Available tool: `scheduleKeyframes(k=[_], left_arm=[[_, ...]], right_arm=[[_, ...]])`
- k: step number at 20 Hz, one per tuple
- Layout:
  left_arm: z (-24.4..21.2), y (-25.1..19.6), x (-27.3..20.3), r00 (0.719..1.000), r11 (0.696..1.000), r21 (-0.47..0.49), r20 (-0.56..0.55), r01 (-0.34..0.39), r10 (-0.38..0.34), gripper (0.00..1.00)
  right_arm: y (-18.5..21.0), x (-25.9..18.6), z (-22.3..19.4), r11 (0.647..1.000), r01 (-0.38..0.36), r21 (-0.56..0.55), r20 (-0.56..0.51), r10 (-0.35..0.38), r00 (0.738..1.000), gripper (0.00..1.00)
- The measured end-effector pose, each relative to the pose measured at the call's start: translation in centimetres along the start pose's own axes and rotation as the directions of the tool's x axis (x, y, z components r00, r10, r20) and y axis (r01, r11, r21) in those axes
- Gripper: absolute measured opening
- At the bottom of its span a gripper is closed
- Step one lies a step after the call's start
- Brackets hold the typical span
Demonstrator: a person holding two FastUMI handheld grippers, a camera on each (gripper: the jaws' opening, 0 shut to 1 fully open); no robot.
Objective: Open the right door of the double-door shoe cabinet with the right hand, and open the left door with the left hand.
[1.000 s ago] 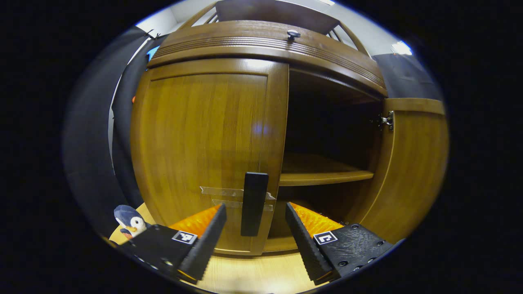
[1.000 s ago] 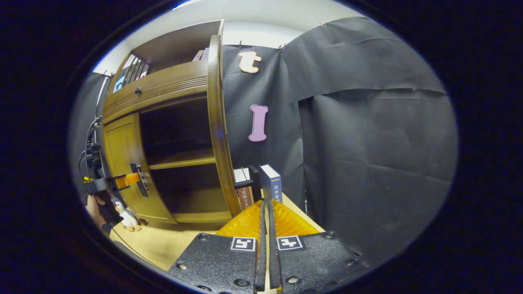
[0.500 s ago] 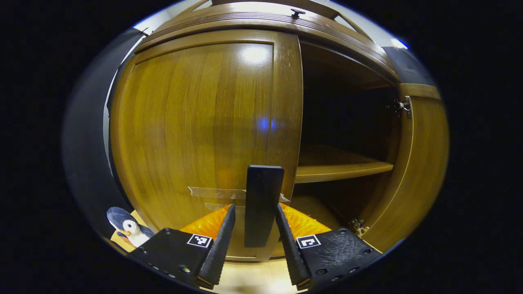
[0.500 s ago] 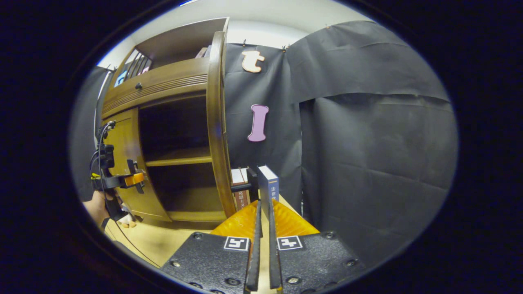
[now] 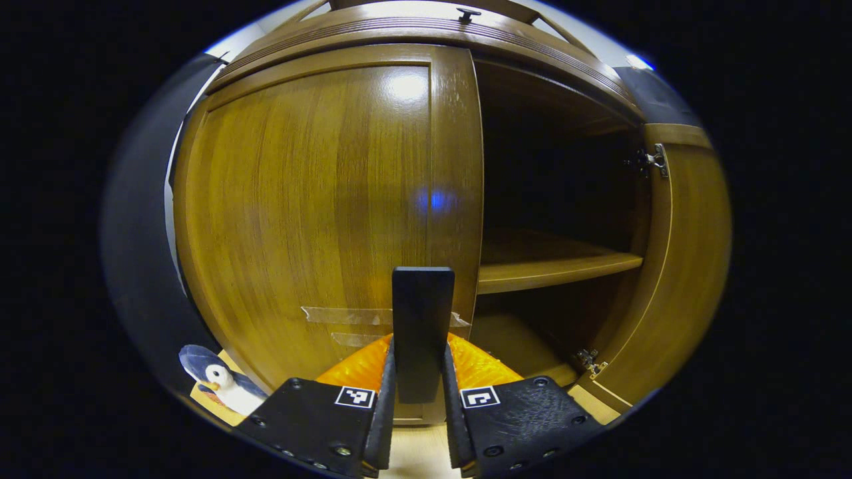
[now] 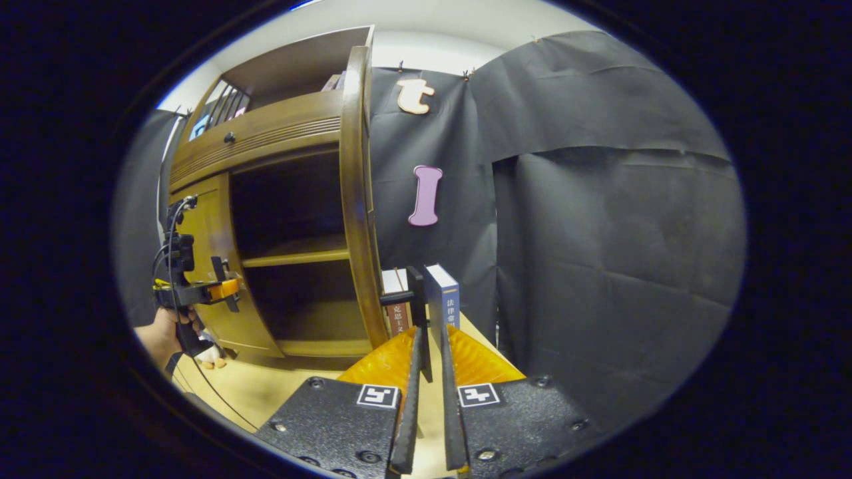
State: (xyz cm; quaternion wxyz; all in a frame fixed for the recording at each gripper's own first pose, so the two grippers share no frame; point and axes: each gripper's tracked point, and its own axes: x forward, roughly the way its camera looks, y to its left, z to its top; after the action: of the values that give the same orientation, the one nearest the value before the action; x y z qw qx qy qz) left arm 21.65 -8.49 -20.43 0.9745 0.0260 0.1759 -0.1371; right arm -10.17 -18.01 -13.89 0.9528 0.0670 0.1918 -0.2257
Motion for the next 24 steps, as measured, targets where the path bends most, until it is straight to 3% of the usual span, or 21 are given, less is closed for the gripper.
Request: scheduleKeyframes(k=[1, 2, 12, 24], left_arm=[[-0.1, 0.1, -0.6, 1.0, 1.0, -0.005, -0.001, 0.003, -0.003, 0.33], [-0.1, 0.0, -0.3, 1.0, 1.0, -0.002, 0.0, 0.003, -0.003, 0.25], [-0.8, 0.5, -3.8, 0.999, 0.999, -0.009, 0.005, -0.033, 0.033, 0.25], [-1.8, 2.2, -9.1, 0.996, 0.996, -0.023, 0.014, -0.086, 0.086, 0.25]], right_arm=[[0.0, 0.0, 0.0, 1.0, -0.002, -0.001, 0.0, 0.002, 1.0, 0.2], [0.1, 0.0, -0.1, 1.0, -0.006, -0.003, 0.0, 0.006, 1.0, 0.2], [0.0, -0.3, -1.0, 1.0, -0.013, -0.019, -0.013, 0.013, 1.0, 0.36], [0.1, -0.7, -1.3, 1.0, -0.005, -0.01, -0.007, 0.005, 1.0, 0.36]])
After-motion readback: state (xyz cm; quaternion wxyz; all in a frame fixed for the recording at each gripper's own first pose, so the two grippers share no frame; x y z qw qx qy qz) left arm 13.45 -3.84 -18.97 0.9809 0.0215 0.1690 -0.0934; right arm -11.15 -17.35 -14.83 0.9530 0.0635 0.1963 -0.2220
